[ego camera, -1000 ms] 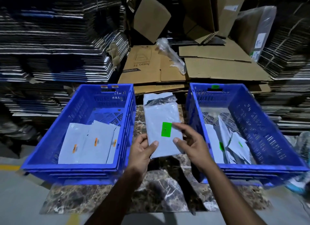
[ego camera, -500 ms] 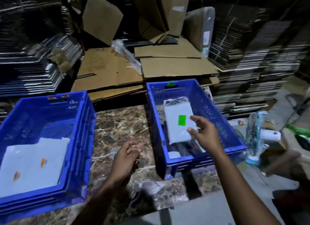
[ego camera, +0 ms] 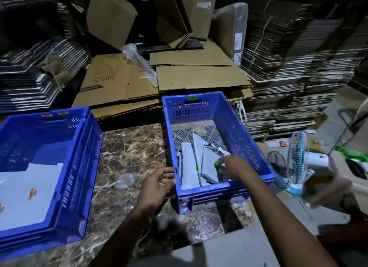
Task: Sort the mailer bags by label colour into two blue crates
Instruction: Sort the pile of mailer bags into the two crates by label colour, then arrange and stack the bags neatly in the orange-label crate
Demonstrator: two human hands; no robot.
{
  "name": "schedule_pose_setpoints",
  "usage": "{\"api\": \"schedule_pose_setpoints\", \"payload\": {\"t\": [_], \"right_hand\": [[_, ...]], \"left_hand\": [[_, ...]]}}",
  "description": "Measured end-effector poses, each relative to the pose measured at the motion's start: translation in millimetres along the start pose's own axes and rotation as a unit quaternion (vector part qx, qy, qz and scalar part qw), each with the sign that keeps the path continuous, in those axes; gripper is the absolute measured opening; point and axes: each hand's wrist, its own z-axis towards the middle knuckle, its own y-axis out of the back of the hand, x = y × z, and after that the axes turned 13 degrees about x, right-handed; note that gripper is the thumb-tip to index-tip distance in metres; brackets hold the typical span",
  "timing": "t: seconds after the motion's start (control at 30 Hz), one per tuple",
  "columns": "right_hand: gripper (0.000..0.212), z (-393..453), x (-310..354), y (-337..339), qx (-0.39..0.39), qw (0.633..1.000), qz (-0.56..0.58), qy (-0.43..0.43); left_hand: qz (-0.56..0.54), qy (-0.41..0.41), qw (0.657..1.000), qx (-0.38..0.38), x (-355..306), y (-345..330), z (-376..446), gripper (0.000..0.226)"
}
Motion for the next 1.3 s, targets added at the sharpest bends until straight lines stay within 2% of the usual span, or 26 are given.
{"api": "schedule_pose_setpoints", "payload": {"t": [0.07, 0.13, 0.2, 0.27, 0.4, 0.53, 0.63, 0.77, 0.87, 0.97, 1.07, 1.13, 1.2, 1.3], "right_hand": [[0.031, 1.0, 9.4, -0.8, -0.1, 0.993, 0.036, 0.043], [0.031, 0.8, 27.3, -4.3, -0.171, 0.97, 0.108, 0.134], [0.031, -4.0, 55.8, -8.9, -0.196, 0.944, 0.149, 0.218], [0.033, -8.2, 88.6, -14.8, -0.209, 0.927, 0.138, 0.28], [0.04, -7.0, 149.9, -34.5, -0.214, 0.908, 0.102, 0.346], [0.045, -3.2, 210.7, -54.7, -0.213, 0.903, 0.088, 0.364], [0.047, -1.3, 260.3, -71.9, -0.182, 0.901, 0.08, 0.385], [0.041, 2.9, 330.5, -99.4, -0.162, 0.891, 0.115, 0.409], [0.038, 8.3, 379.7, -118.5, -0.168, 0.894, 0.136, 0.394], [0.042, 14.9, 419.3, -130.1, -0.168, 0.91, 0.129, 0.357], [0.047, 17.0, 447.9, -133.3, -0.188, 0.924, 0.112, 0.313], [0.049, 17.6, 459.8, -136.3, -0.198, 0.935, 0.086, 0.282], [0.051, 17.1, 466.4, -137.6, -0.194, 0.946, 0.053, 0.256], [0.06, 18.3, 470.6, -135.0, -0.158, 0.951, 0.048, 0.26]], "left_hand": [[0.003, 0.002, 1.0, -0.01, -0.4, 2.1, -3.1, 0.027], [-0.009, 0.013, 0.999, -0.035, -0.8, 7.8, -8.3, 0.026], [-0.011, 0.02, 0.998, -0.067, -2.6, 20.3, -15.4, 0.027], [0.024, 0.016, 0.995, -0.093, -3.7, 39.5, -24.6, 0.026], [0.131, 0.005, 0.978, -0.161, -1.2, 93.7, -48.3, 0.024], [0.179, 0.009, 0.961, -0.211, 4.6, 152.4, -76.8, 0.018], [0.211, 0.024, 0.944, -0.251, 15.8, 201.5, -100.1, 0.017], [0.203, 0.037, 0.941, -0.27, 30.7, 267.6, -132.5, 0.015], [0.23, 0.025, 0.93, -0.286, 51.2, 329.1, -153.1, 0.017], [0.275, 0.056, 0.912, -0.297, 78.5, 395.3, -173.0, 0.02], [0.39, 0.07, 0.875, -0.278, 96.0, 443.1, -188.0, 0.031], [0.438, 0.074, 0.861, -0.247, 104.3, 463.0, -189.9, 0.031], [0.448, 0.099, 0.862, -0.216, 109.8, 472.6, -186.4, 0.034], [0.441, 0.12, 0.869, -0.19, 114.4, 473.7, -180.6, 0.035]]}}
